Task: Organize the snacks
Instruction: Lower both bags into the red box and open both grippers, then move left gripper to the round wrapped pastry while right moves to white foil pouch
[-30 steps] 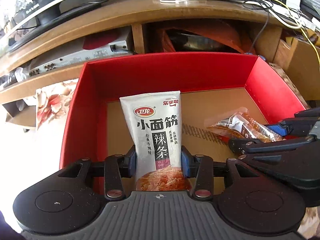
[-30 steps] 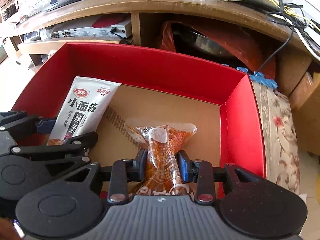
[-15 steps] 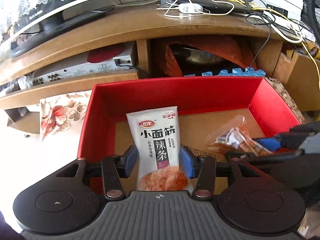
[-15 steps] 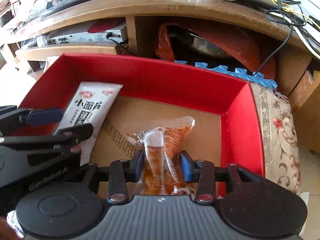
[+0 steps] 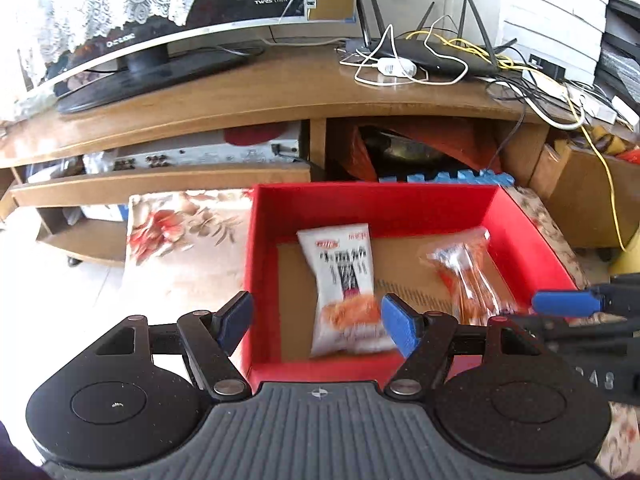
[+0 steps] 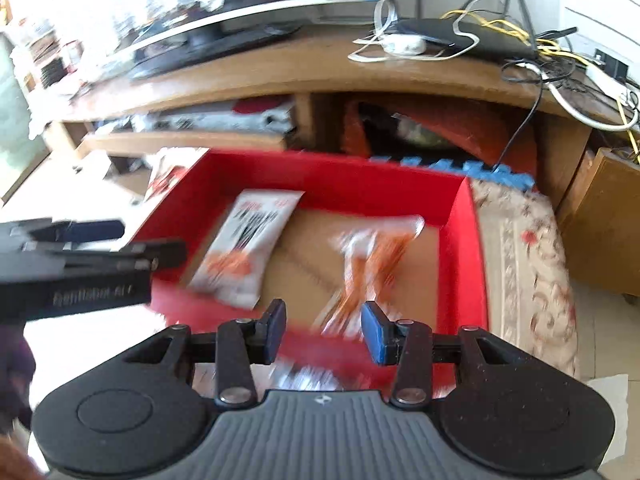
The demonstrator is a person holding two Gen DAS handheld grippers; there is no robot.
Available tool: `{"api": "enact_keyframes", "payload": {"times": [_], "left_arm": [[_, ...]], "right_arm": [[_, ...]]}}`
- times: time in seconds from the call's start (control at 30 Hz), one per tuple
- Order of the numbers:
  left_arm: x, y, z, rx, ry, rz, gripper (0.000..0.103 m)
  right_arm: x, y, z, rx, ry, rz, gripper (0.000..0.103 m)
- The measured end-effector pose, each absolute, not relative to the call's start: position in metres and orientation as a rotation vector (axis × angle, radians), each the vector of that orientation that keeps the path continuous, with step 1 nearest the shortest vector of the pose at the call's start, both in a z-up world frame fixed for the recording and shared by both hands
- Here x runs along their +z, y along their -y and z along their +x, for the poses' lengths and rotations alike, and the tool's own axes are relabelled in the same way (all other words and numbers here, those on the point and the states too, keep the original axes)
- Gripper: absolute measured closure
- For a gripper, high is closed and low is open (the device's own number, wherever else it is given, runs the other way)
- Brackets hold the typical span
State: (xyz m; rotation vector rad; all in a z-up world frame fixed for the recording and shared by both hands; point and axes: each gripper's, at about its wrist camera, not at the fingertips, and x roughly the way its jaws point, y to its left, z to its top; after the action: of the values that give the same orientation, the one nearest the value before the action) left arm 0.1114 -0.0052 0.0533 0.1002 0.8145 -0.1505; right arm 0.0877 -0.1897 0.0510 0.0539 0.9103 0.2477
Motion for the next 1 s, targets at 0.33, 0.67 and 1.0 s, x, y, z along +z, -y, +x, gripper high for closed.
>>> {"api": "enact_keyframes", "payload": {"times": [0.33,0.67,1.0], "left_arm": [[0.025,0.004,0.084,-0.188,-0.959,0.127,0.027],[-0.003,0.010,0.107,-0.168,-1.031,0.104,0.031],[-0.010,0.011,0.129,-0.133,-1.011,0.058,0.031]], "right_arm": [[0.016,0.171,0.072,0.284,-1.066,0.055,0.065],[-0.004,0.170,0.107,0.235,-1.080,0.076,0.065],[0.004,0.178,0.118,0.218,-0.985,0.154,0.066]]}}
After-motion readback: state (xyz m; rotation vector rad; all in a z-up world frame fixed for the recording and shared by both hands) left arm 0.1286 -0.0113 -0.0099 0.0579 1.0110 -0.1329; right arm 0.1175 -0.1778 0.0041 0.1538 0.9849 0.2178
